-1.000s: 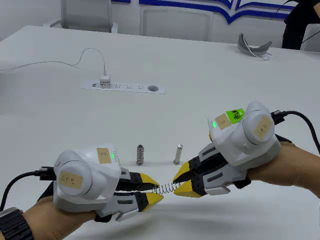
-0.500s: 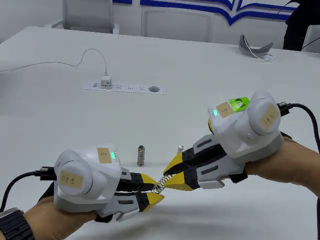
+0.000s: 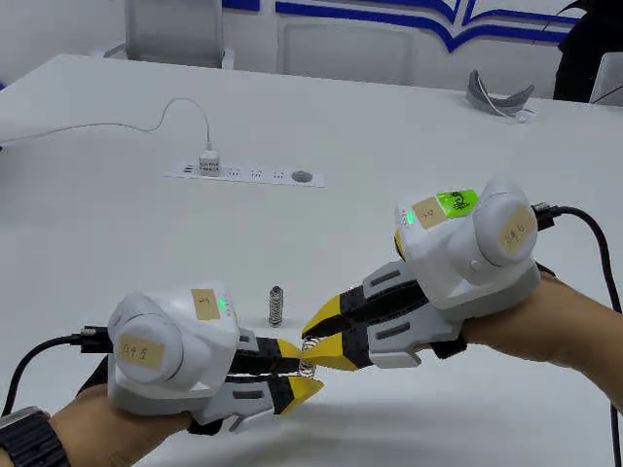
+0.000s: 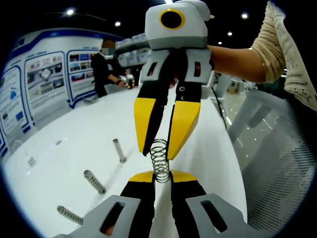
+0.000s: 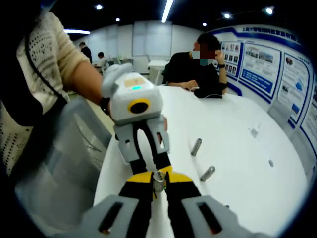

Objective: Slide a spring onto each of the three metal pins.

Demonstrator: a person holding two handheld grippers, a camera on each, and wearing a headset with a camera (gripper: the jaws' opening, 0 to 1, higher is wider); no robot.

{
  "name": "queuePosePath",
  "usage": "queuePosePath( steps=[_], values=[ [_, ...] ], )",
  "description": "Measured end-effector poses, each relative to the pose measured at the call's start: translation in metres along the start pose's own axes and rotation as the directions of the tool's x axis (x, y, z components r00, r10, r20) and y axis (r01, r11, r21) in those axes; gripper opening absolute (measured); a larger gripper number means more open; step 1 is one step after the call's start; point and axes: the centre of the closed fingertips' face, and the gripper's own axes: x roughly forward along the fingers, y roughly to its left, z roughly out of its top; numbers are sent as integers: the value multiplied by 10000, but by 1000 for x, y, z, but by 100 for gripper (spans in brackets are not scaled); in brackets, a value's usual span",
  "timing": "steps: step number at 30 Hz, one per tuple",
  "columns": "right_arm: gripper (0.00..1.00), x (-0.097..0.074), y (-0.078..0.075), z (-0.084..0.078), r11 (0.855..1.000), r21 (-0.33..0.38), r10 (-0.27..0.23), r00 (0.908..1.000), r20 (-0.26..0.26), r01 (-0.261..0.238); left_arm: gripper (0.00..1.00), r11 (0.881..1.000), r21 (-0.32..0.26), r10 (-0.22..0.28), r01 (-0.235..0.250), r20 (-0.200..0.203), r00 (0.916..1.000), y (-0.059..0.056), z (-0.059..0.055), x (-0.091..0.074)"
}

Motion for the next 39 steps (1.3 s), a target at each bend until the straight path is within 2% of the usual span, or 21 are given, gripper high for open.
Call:
queuePosePath(
  steps=[14, 27, 39],
  values=[
    [11, -2, -2, 1, 9998, -12, -178, 9998, 46, 178, 12, 10000, -69, 59, -58, 157, 9999, 1, 3, 1],
    [11, -6, -7, -2, 9993, 76, -365, 9993, 39, 365, 23, 9991, -340, 266, -258, 249, 9993, 5, 2, -3],
    [11, -14, -15, -5, 9972, 252, -712, 9974, 112, 709, 33, 9954, -728, 655, -630, 323, 9973, 11, -4, -14]
  ],
)
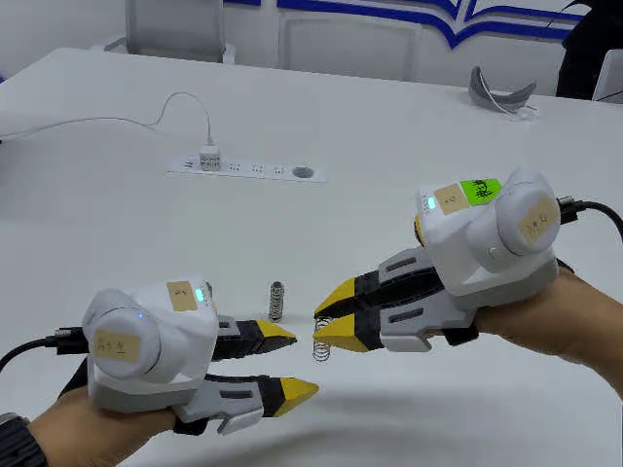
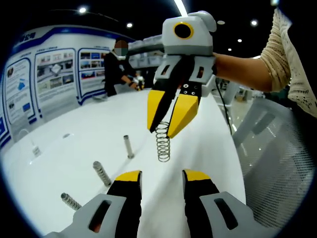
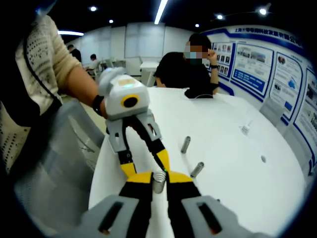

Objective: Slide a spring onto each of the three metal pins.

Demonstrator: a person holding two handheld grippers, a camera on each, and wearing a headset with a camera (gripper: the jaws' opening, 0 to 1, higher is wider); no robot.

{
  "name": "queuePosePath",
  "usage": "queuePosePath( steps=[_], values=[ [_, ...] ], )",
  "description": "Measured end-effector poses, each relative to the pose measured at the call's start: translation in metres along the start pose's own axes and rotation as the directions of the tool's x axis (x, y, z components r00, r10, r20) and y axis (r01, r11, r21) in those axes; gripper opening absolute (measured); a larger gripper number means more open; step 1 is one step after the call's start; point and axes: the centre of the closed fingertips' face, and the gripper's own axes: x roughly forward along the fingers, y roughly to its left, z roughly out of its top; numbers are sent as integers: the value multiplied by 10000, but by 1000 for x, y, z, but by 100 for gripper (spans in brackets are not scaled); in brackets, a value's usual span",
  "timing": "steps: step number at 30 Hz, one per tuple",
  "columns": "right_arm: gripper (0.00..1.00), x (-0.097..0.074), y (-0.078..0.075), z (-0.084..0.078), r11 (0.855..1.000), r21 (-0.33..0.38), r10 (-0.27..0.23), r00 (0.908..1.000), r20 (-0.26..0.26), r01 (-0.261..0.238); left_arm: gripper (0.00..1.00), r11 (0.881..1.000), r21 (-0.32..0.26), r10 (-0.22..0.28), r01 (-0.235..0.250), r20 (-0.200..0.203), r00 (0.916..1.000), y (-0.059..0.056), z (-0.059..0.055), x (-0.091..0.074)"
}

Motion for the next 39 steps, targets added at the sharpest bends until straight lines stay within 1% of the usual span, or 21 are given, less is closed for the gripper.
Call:
queuePosePath(
  steps=[8, 19, 24, 29, 34, 39],
  values=[
    [11, -6, -7, -2, 9996, 114, -261, 9996, 68, 260, 39, 9991, -281, 330, -325, 146, 9994, 4, -3, -12],
    [11, -12, -17, -5, 9977, 256, -625, 9980, 111, 622, 44, 9924, -757, 988, -965, 273, 9947, 16, -11, -28],
    [11, -16, -23, -5, 9961, 343, -814, 9965, 189, 807, 45, 9875, -986, 1254, -1228, 213, 9919, 20, -19, -35],
    [12, -20, -29, -7, 9941, 427, -1007, 9947, 215, 997, 47, 9834, -1127, 1445, -1422, 120, 9894, 23, -25, -41],
    [12, -25, -37, -7, 9905, 551, -1279, 9914, 291, 1261, 48, 9780, -1223, 1699, -1688, -13, 9855, 28, -32, -48],
    [12, -28, -46, -8, 9876, 633, -1462, 9888, 311, 1440, 49, 9720, -1387, 1910, -1896, -27, 9816, 31, -36, -54]
  ],
)
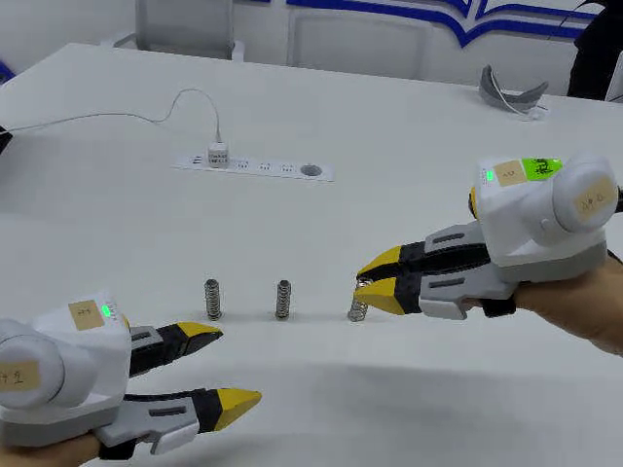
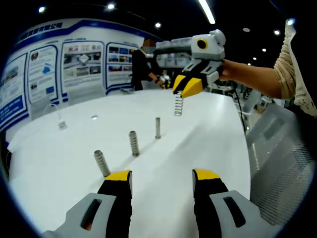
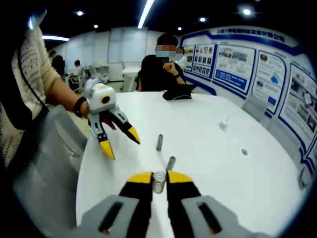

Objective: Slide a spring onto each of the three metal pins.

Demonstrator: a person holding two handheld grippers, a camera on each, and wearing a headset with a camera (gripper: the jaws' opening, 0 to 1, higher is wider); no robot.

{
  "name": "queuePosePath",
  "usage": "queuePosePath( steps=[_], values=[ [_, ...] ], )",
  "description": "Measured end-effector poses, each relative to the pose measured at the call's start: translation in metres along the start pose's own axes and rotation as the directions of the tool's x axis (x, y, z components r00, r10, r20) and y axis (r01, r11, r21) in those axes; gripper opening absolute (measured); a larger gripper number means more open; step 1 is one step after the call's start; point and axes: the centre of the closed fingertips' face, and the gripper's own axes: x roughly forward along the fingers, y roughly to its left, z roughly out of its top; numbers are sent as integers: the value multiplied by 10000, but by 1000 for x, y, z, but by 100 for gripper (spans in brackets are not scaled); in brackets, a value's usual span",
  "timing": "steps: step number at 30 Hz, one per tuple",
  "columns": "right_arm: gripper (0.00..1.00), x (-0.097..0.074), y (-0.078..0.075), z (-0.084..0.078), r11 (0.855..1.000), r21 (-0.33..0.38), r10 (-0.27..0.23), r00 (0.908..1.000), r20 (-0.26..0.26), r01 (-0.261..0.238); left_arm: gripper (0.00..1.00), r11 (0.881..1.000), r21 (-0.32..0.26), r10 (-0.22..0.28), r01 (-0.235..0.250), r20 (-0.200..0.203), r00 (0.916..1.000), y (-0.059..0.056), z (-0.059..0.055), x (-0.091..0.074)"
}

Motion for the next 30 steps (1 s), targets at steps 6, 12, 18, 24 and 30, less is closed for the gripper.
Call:
queuePosePath(
  steps=[6, 12, 18, 24, 30],
  values=[
    [12, -1, -13, 3, 9994, 97, -334, 9994, 113, 333, 51, 9996, -203, 200, -198, 61, 9998, 3, -2, -5],
    [12, -4, -28, 1, 9964, 241, -818, 9965, 155, 814, 52, 9987, -355, 371, -369, 73, 9993, 6, -4, -8],
    [12, -4, -41, -2, 9913, 404, -1258, 9919, 147, 1251, 53, 9979, -465, 460, -454, 113, 9989, 8, -3, -9],
    [12, 0, -50, -6, 9865, 593, -1538, 9880, 162, 1526, 54, 9975, -527, 475, -469, 100, 9988, 8, -4, -10],
    [12, 6, -54, -10, 9844, 658, -1639, 9864, 95, 1629, 55, 9970, -589, 514, -507, 112, 9986, 9, -4, -11]
  ],
)
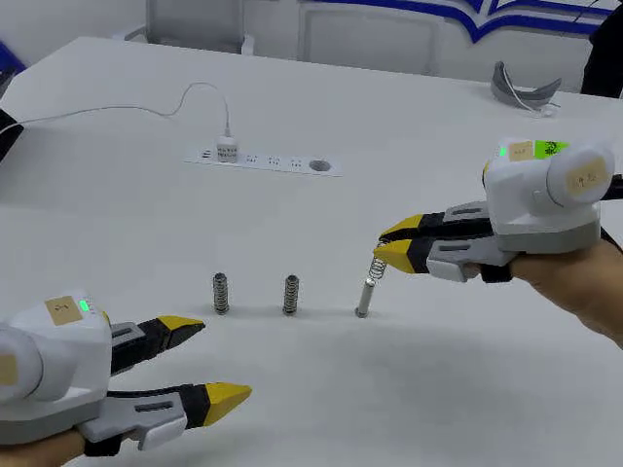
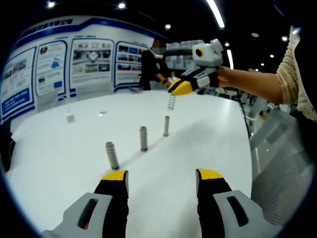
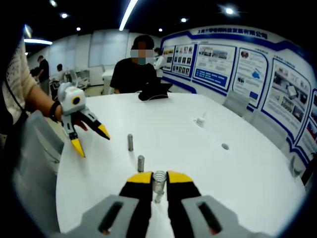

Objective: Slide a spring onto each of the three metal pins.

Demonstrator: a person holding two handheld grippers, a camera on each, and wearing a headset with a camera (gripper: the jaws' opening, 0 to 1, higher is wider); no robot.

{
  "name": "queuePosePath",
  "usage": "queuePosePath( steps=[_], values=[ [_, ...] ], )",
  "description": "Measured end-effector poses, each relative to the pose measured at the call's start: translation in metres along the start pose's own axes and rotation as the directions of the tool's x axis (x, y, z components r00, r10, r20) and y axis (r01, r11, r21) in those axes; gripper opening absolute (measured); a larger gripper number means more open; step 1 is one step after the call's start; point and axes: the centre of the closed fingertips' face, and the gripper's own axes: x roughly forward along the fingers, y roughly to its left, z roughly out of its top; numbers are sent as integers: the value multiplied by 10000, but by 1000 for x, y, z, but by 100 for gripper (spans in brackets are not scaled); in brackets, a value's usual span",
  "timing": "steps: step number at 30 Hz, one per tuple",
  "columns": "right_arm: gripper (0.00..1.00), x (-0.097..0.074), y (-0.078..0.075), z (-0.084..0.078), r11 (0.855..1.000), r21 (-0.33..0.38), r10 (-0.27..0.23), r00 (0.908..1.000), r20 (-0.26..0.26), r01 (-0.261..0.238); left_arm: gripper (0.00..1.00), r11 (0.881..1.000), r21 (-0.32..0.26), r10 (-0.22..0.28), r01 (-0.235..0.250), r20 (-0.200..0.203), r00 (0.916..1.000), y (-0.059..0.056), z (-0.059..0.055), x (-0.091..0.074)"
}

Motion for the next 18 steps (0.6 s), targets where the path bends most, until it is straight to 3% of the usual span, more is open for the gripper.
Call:
queuePosePath(
  steps=[18],
  values=[
    [12, 14, -7, -16, 9996, 285, -87, 9997, -240, 94, 56, 9999, -133, 99, -100, -49, 9999, 4, -4, -3]
  ],
)
